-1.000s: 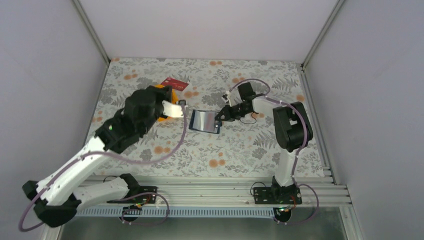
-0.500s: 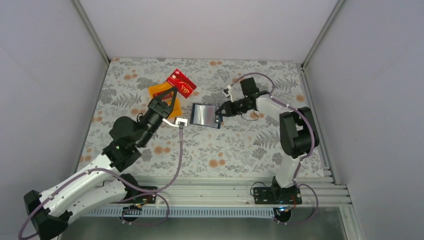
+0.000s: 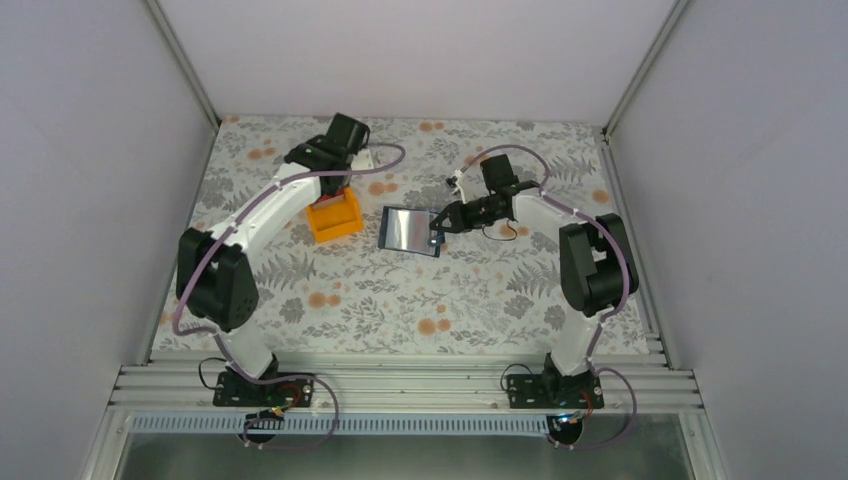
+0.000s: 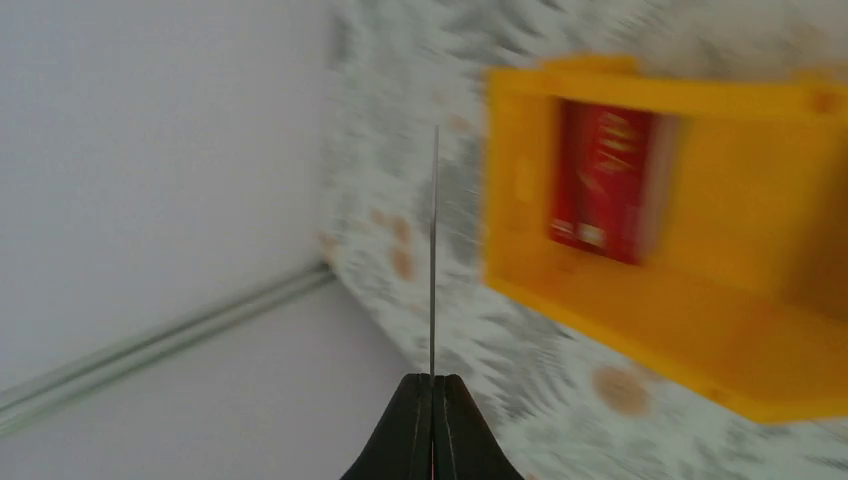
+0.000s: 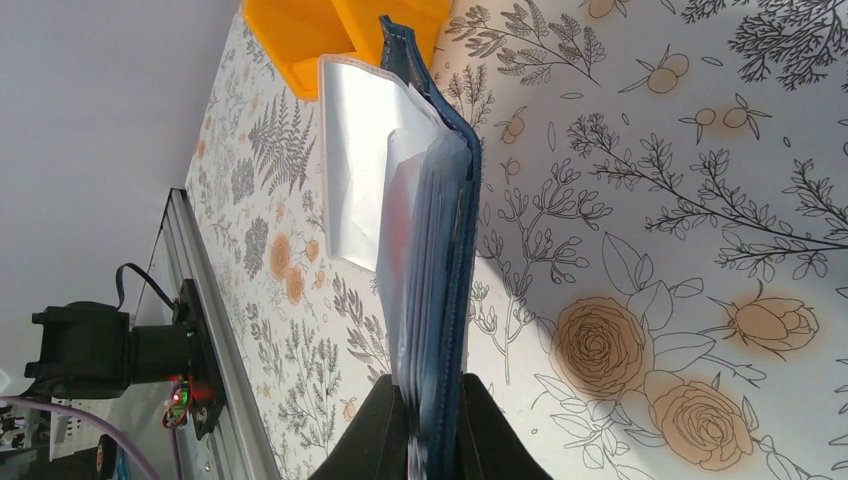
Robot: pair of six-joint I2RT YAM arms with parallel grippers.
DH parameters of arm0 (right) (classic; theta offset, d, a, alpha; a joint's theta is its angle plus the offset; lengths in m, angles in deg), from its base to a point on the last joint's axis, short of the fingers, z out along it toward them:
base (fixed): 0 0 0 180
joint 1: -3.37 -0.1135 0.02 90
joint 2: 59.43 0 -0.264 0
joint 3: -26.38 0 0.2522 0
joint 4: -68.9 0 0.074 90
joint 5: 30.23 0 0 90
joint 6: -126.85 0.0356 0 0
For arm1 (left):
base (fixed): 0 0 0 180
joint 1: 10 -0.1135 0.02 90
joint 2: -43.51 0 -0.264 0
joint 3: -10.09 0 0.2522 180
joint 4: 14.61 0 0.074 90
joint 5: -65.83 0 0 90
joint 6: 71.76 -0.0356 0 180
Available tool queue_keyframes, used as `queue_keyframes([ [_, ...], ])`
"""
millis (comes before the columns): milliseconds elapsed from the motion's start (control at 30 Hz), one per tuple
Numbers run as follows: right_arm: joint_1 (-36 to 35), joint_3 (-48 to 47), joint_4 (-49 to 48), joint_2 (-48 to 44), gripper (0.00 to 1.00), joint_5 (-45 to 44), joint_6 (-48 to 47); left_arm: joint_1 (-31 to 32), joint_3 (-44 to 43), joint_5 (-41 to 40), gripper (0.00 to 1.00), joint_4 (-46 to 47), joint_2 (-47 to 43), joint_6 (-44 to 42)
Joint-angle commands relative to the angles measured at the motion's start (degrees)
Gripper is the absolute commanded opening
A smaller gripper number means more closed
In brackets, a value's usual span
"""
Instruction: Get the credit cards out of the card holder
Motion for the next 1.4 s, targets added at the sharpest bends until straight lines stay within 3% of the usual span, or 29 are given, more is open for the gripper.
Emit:
queue_keyframes([
  [0, 0.63, -1.13, 0.30, -0.14, 0.04, 2.14, -0.89, -0.92, 2.94, -0.27, 0.02, -8.96, 0.21, 9.31],
  [133, 0.72, -1.47, 0.60, 0.00, 0.04, 3.24, -1.22, -2.04, 9.01, -0.38, 0.03, 1.67, 0.61, 4.82],
  [400, 1.55, -1.76, 0.77, 0.85, 0.04, 5.32, -1.40, -2.47, 17.53, 4.27, 0.02, 10.11, 0.84, 1.92],
  [933, 2.93, -2.35, 1.03, 1.21, 0.04, 7.30, -1.90, -6.79, 13.41, 7.25, 0.02, 14.37, 8.78, 0.93],
  [1367, 2.93, -2.60, 2.06, 1.00, 0.04, 8.40, -2.58, -7.20, 19.90, 4.47, 0.02, 25.94, 10.37, -6.58],
])
